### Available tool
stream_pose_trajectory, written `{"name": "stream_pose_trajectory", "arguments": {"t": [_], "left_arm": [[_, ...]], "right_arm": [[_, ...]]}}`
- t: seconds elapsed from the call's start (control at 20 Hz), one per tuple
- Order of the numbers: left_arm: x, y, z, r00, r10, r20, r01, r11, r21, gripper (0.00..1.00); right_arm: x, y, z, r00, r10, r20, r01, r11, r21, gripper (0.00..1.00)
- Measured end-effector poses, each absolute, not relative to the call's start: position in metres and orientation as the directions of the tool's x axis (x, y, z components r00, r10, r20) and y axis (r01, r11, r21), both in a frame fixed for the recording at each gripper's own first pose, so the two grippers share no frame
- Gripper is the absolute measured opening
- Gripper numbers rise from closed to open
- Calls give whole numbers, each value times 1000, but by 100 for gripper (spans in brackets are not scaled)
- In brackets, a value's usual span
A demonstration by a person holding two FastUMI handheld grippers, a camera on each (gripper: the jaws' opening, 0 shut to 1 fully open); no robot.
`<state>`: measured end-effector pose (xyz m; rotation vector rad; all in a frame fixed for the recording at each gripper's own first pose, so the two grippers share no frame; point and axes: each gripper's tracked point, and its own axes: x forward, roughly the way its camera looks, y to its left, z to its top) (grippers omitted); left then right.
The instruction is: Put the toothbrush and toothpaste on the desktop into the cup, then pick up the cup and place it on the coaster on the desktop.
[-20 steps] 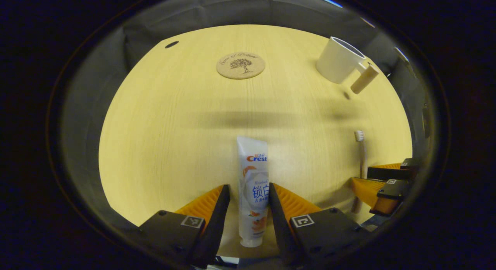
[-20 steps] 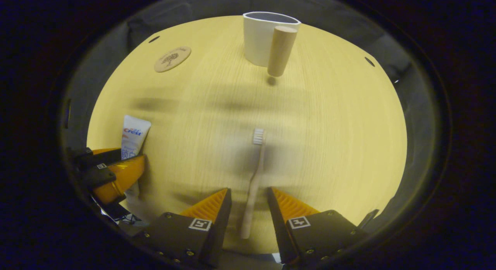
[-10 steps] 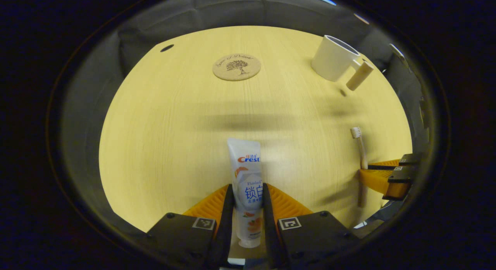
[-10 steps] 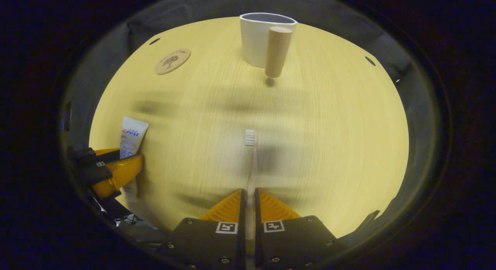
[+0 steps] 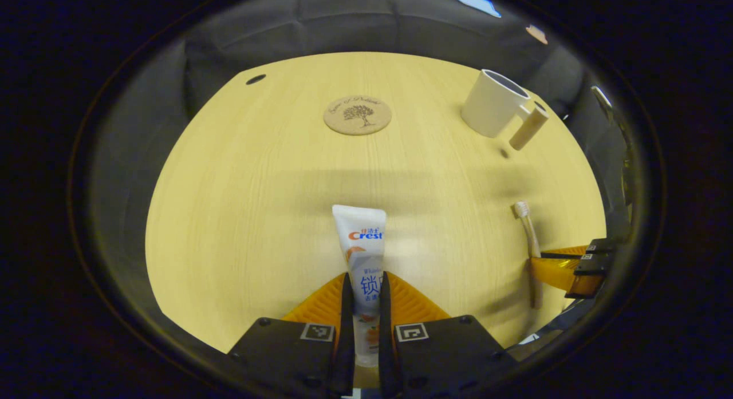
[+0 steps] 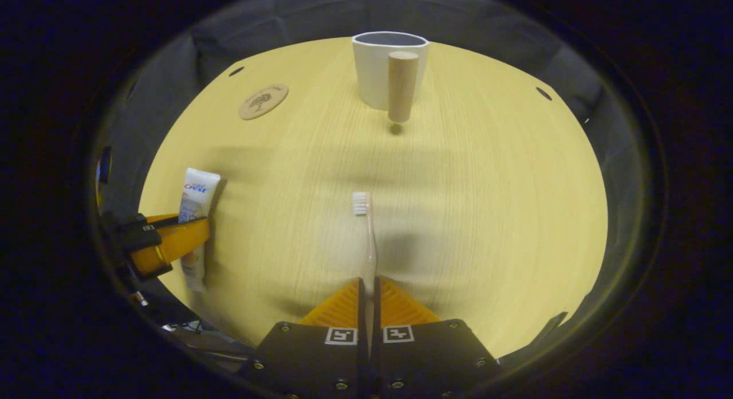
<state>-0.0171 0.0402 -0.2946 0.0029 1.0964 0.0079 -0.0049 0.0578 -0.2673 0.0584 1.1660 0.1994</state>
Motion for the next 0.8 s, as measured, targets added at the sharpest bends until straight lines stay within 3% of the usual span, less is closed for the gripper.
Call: {"name": "stream_pose_trajectory", "arguments": {"t": [0.4, 0.8], "left_arm": [[-2, 37, -253, 572, -8, -820, -22, 999, -25, 25], [30, 24, -195, 712, -39, -701, -21, 997, -77, 24]], "right_arm": [[17, 65, -203, 556, 302, -774, -83, 947, 310, 1], [50, 75, -135, 731, 366, -575, -204, 922, 328, 2]]}}
